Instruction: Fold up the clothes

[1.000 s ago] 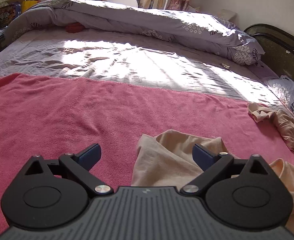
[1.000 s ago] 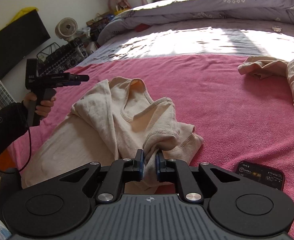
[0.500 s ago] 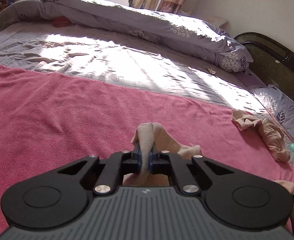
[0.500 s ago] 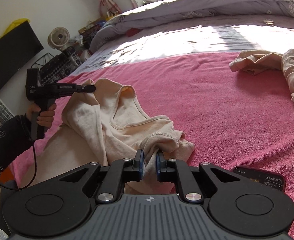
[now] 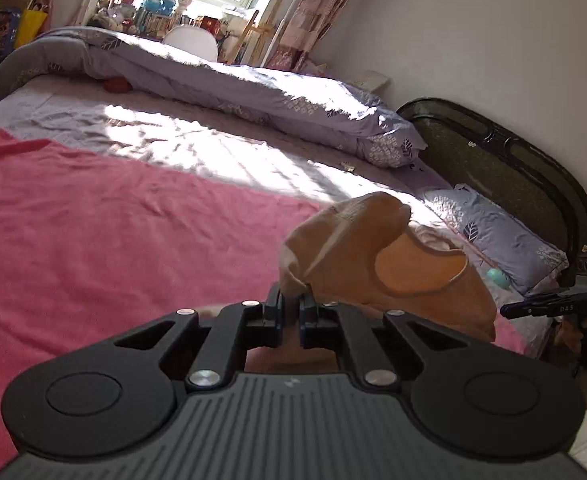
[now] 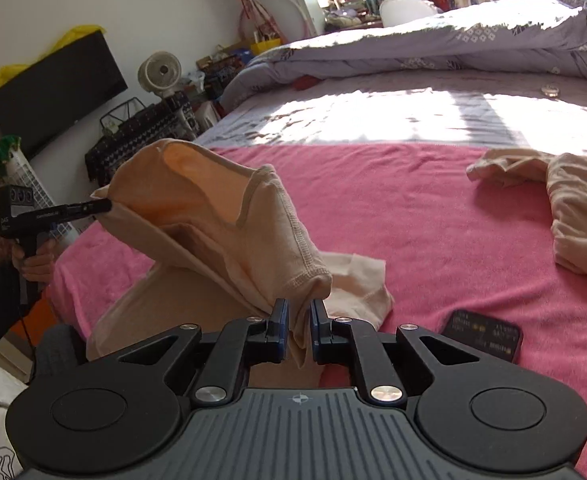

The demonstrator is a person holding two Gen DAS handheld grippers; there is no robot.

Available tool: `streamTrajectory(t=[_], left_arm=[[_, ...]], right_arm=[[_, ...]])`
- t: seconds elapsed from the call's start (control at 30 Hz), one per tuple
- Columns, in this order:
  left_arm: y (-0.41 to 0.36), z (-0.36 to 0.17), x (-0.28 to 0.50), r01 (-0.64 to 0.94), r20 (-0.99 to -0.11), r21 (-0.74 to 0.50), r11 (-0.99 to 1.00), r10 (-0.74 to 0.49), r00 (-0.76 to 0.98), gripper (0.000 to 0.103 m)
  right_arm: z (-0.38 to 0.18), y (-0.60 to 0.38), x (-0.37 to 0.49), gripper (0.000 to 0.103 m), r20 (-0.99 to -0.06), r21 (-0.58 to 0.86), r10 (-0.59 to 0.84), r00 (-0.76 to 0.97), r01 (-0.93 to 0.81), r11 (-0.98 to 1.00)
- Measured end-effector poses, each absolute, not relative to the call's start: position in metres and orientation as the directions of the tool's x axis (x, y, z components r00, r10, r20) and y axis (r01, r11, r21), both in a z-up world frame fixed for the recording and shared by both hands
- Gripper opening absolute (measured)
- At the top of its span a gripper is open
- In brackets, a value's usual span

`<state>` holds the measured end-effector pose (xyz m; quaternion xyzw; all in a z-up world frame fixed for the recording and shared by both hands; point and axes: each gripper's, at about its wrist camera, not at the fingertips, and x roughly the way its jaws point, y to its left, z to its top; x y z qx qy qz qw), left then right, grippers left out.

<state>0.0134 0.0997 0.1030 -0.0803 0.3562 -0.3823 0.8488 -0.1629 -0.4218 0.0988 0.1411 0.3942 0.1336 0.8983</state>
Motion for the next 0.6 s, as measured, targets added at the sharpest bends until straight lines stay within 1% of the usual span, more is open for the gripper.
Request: streamTrajectory(t=[0.07,0.13,0.2,0.27,0.3,0.33,0.37,0.4,0.43,0.47,0.5,0.53,0.6], left_arm=[[0.118,0.069,-0.006,0.477,-0.679,-0.395,0.785,-0.6,0.424,0.005],[0.132,0.041,-0.024,0.381,-0.762,-0.38,0.843,-0.518,0.388,0.005],[0.139,0.036,-0.04,0.353,-0.755,-0.376,0.856,-0.505,0.418,0.005],[0.138,0.044,-0.048,0.35,-0.741,-0.36,0.865,-0.493,0.455,0.005],[0.129,0.051,-0.051,0.387,-0.742,-0.304,0.871,-0.471,0.477,0.006],[0.119,0.058,-0.054,0.423,-0.741,-0.243,0.873,-0.449,0.5,0.007],[0.109,0.065,-0.057,0.457,-0.738,-0.181,0.871,-0.427,0.523,0.007],[0.093,0.071,-0.065,0.514,-0.73,-0.09,0.853,-0.407,0.549,0.009],[0.077,0.078,-0.073,0.565,-0.719,0.006,0.825,-0.39,0.576,0.02],[0.061,0.082,-0.08,0.612,-0.701,0.079,0.787,-0.392,0.596,0.032],[0.046,0.086,-0.088,0.651,-0.682,0.152,0.744,-0.398,0.614,0.052],[0.031,0.086,-0.096,0.699,-0.666,0.206,0.685,-0.426,0.613,0.06],[0.0,0.084,-0.111,0.775,-0.638,0.311,0.551,-0.484,0.599,0.063]], right_arm=[[0.079,-0.415,-0.178,0.013,-0.728,0.362,0.347,0.591,-0.098,0.927],[0.062,-0.401,-0.186,0.013,-0.776,0.342,0.331,0.538,-0.082,0.936],[0.053,-0.391,-0.191,0.015,-0.801,0.325,0.312,0.512,-0.067,0.943],[0.057,-0.385,-0.192,0.017,-0.797,0.291,0.275,0.538,-0.056,0.955],[0.062,-0.381,-0.192,0.023,-0.789,0.26,0.247,0.562,-0.058,0.964],[0.068,-0.374,-0.191,0.034,-0.779,0.202,0.207,0.592,-0.075,0.977],[0.073,-0.367,-0.19,0.042,-0.766,0.136,0.165,0.622,-0.094,0.986],[0.077,-0.357,-0.188,0.059,-0.75,0.055,0.125,0.65,-0.126,0.99],[0.078,-0.347,-0.185,0.071,-0.735,-0.02,0.097,0.671,-0.164,0.986],[0.08,-0.337,-0.182,0.075,-0.717,-0.095,0.071,0.693,-0.198,0.975],[0.08,-0.327,-0.178,0.08,-0.702,-0.163,0.052,0.711,-0.231,0.959],[0.079,-0.319,-0.174,0.081,-0.695,-0.211,0.045,0.717,-0.263,0.941],[0.072,-0.303,-0.163,0.081,-0.694,-0.291,0.039,0.719,-0.33,0.898]])
